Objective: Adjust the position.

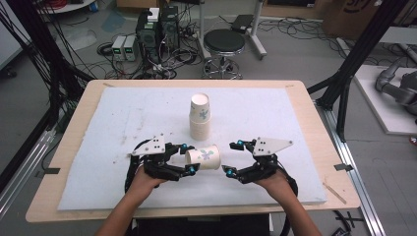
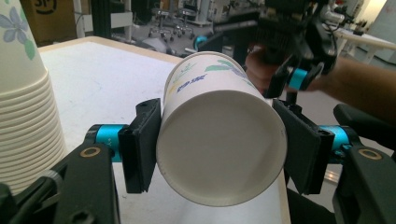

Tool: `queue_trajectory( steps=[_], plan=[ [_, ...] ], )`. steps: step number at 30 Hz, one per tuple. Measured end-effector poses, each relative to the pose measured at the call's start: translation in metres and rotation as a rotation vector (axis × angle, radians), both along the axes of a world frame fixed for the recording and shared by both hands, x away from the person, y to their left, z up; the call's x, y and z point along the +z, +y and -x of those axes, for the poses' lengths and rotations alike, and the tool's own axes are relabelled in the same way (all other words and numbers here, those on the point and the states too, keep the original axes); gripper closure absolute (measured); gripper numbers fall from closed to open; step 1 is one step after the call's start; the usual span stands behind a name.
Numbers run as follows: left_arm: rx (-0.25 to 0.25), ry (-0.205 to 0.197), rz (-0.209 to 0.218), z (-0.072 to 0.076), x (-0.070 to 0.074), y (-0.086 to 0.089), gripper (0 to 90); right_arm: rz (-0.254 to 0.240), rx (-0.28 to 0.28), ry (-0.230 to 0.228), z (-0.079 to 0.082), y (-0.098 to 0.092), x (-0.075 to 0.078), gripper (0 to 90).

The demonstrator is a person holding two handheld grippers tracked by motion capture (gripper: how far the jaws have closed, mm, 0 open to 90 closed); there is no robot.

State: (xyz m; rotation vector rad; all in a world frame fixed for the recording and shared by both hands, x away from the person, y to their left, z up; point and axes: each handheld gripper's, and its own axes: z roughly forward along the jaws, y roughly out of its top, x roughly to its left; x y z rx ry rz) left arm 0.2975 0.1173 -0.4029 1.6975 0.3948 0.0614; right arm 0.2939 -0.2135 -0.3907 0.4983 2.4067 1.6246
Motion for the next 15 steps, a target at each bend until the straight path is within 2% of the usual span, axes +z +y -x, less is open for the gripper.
queue_trajectory(
  steps=[2,7,14,15],
  plan=[
    [0.0,-0.008,0.011,0.0,-0.001,0.001,35.7,-0.023,-0.002,0.009,0.001,-0.001,-0.007,21.8],
    [-0.02,-0.017,0.018,0.002,-0.004,0.001,35.7,-0.04,0.014,0.032,0.001,-0.002,-0.013,21.2],
    [-0.053,-0.022,0.032,0.004,-0.006,-0.002,35.7,-0.034,0.057,0.056,0.0,0.004,-0.018,21.2],
    [-0.057,-0.027,0.03,0.004,-0.006,-0.002,35.7,-0.034,0.059,0.046,0.0,0.004,-0.019,21.2]
  ],
)
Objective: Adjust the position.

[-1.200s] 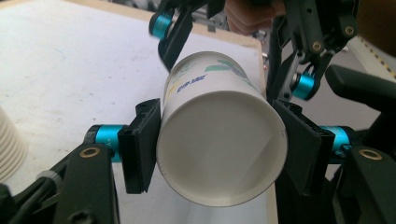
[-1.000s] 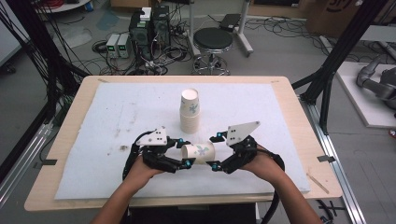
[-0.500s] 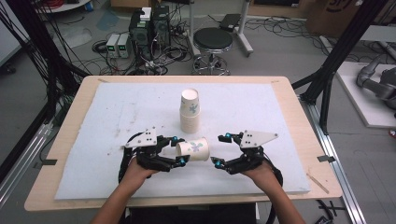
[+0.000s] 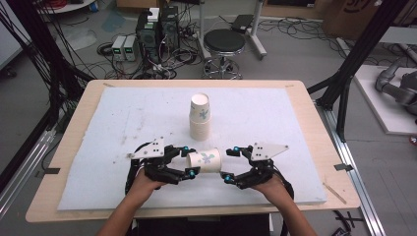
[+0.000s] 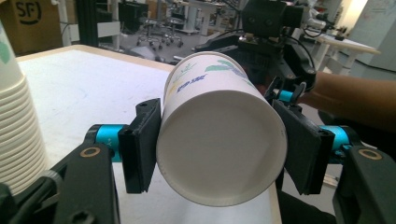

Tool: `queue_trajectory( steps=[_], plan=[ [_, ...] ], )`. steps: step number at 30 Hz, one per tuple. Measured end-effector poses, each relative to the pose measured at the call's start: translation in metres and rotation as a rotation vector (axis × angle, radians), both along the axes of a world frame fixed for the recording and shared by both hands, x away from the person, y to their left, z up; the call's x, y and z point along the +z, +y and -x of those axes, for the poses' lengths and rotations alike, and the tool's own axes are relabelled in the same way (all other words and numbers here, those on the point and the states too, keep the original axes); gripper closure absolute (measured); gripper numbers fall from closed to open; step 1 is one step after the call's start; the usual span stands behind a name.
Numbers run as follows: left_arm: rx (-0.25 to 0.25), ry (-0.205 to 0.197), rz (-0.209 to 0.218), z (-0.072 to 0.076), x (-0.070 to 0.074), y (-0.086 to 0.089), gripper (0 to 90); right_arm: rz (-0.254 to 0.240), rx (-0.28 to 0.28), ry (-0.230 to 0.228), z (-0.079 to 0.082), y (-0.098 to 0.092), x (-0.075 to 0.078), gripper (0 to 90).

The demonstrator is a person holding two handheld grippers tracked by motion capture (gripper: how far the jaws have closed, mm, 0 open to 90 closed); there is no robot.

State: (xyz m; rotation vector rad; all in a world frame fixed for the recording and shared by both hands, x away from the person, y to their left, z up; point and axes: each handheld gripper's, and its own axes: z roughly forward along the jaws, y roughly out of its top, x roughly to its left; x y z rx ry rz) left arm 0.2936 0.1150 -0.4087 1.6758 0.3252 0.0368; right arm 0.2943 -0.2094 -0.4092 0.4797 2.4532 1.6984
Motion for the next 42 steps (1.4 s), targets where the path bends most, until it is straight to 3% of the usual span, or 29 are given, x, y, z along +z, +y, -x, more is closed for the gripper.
queue_trajectory(
  steps=[12,23,29,42],
  plan=[
    [-0.003,-0.001,-0.02,0.002,-0.0003,-0.0047,35.7,-0.051,0.043,0.055,-0.0034,-0.0023,-0.0033,21.7],
    [-0.082,0.014,0.02,0.0023,-0.0007,-0.0066,35.8,-0.069,0.124,0.065,-0.0049,0.0053,-0.006,21.8],
    [-0.111,0.003,0.041,0.002,-0.0017,-0.0066,35.9,-0.123,0.17,0.091,-0.0056,0.0064,-0.0069,25.1],
    [-0.116,-0.01,0.034,0.0016,-0.004,-0.0066,36.4,-0.151,0.183,0.094,-0.0062,0.002,-0.0058,32.7]
  ],
)
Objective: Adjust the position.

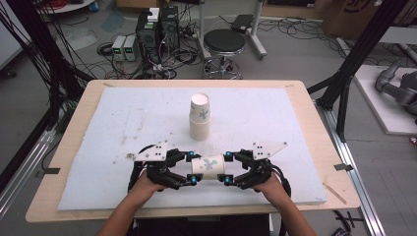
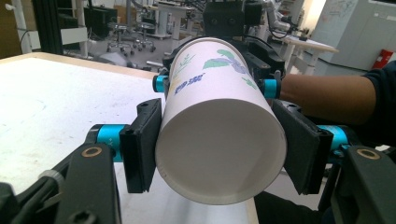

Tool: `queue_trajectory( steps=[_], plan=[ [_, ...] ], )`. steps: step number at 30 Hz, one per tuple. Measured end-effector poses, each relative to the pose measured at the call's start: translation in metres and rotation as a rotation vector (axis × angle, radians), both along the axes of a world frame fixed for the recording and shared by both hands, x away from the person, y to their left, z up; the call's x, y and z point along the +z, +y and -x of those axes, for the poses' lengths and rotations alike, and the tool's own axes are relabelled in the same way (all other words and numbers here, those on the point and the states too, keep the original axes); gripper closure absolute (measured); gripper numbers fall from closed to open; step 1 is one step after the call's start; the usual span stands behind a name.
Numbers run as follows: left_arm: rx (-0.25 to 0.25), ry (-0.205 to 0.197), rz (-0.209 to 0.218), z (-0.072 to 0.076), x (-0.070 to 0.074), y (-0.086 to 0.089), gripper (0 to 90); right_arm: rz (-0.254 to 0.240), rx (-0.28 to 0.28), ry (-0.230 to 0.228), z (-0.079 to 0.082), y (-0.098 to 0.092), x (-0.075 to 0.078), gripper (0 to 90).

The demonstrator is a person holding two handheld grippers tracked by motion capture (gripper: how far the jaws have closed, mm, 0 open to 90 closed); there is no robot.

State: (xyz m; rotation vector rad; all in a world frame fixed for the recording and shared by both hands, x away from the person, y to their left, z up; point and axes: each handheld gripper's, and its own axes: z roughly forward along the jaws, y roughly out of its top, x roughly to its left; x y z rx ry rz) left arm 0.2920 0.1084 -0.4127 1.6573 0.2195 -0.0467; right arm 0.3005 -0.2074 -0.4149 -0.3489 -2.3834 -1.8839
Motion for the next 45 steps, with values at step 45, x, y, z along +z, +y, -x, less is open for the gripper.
queue_trajectory(
  steps=[45],
  plan=[
    [0.043,-0.084,-0.453,0.0,0.03,-0.021,16.1,0.542,0.056,-0.224,-0.004,0.035,0.061,32.3]
  ],
)
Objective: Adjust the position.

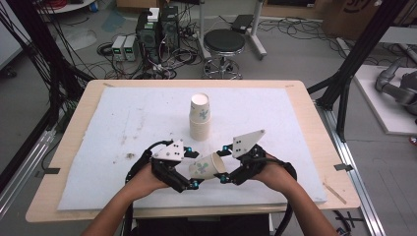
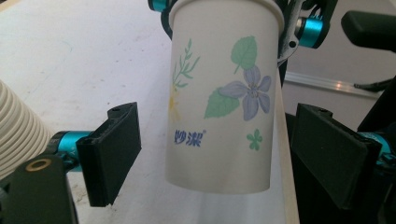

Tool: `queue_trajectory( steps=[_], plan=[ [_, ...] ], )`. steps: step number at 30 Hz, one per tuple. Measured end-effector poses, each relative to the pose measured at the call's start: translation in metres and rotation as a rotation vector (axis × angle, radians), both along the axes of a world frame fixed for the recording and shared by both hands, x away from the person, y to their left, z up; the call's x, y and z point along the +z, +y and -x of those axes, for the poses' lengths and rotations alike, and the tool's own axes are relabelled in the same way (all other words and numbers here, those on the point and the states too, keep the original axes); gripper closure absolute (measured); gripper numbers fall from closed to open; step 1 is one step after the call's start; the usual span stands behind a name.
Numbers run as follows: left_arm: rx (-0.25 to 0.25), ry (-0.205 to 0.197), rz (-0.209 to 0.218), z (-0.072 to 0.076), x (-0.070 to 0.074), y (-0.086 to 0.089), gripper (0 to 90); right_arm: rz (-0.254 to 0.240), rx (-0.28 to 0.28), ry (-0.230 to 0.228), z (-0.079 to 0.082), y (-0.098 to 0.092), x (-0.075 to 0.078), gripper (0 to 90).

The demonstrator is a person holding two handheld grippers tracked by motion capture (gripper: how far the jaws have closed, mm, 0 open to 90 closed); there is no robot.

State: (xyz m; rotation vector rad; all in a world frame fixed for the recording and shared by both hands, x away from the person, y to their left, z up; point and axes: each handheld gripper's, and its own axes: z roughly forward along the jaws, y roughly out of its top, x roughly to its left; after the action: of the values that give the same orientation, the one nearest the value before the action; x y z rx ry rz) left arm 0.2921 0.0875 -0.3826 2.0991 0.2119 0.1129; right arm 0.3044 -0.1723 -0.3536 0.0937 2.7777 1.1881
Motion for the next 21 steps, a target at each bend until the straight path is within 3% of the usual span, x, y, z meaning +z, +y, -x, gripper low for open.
queue_trajectory(
  steps=[4,9,21],
  plan=[
    [-0.005,-0.005,-0.035,0.0,0.0,-0.004,16.6,0.07,0.027,-0.019,0.0,0.009,0.006,32.3],
    [-0.009,-0.003,-0.076,-0.001,-0.001,-0.007,17.1,0.123,0.049,-0.032,0.001,0.018,0.011,32.3],
    [-0.013,0.016,-0.12,-0.002,-0.006,-0.014,19.4,0.222,0.075,-0.093,0.004,0.033,0.016,32.3]
  ],
)
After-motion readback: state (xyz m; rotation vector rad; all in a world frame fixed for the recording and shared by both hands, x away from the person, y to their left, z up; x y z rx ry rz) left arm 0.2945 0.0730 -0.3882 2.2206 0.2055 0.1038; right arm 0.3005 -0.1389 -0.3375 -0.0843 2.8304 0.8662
